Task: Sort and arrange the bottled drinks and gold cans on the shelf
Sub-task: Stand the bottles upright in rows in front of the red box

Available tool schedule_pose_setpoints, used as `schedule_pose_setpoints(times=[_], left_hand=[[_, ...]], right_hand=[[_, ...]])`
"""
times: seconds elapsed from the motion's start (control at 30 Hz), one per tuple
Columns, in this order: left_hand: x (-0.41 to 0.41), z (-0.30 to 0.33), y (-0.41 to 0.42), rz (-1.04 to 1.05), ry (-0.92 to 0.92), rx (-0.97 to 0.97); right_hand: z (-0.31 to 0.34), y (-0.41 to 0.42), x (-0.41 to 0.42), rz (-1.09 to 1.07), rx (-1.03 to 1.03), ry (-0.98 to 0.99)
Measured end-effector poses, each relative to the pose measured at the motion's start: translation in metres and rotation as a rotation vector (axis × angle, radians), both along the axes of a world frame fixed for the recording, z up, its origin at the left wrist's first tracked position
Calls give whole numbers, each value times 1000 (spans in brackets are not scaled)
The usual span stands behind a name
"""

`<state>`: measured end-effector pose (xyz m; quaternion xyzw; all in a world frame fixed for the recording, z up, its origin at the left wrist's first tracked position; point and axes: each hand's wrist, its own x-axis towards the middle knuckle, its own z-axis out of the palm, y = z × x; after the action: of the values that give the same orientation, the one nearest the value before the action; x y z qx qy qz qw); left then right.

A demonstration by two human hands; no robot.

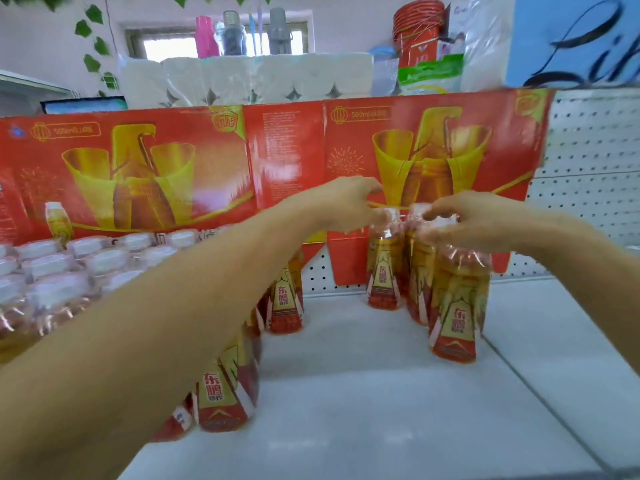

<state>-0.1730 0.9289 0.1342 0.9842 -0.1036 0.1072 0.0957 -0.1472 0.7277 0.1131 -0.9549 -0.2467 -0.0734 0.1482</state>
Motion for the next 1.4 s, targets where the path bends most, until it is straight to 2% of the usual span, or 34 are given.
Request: schedule_pose_setpoints(times=[0.27,0.4,0.67,0.9,1.1,1.27,1.4], left_hand=[[83,-34,-28,134,91,-244],[97,-43,-31,142,45,-271],[69,-31,-18,92,-39,-128],[23,-22,-1,96,21,-71],[-4,-22,22,174,25,-4],[0,-27,41,292,-62,190],[9,-26,49,310,-51,219]], right_hand=[[-31,-31,4,-7,276,26],[-36,-41,14,1,287,-35],[-43,-47,26,43,340,-66],[-44,-37,21,87,341,-93],[-43,-1,5,185,347,-92],[-45,27,-5,236,338,-86],[-44,35,-9,252,319,-50]])
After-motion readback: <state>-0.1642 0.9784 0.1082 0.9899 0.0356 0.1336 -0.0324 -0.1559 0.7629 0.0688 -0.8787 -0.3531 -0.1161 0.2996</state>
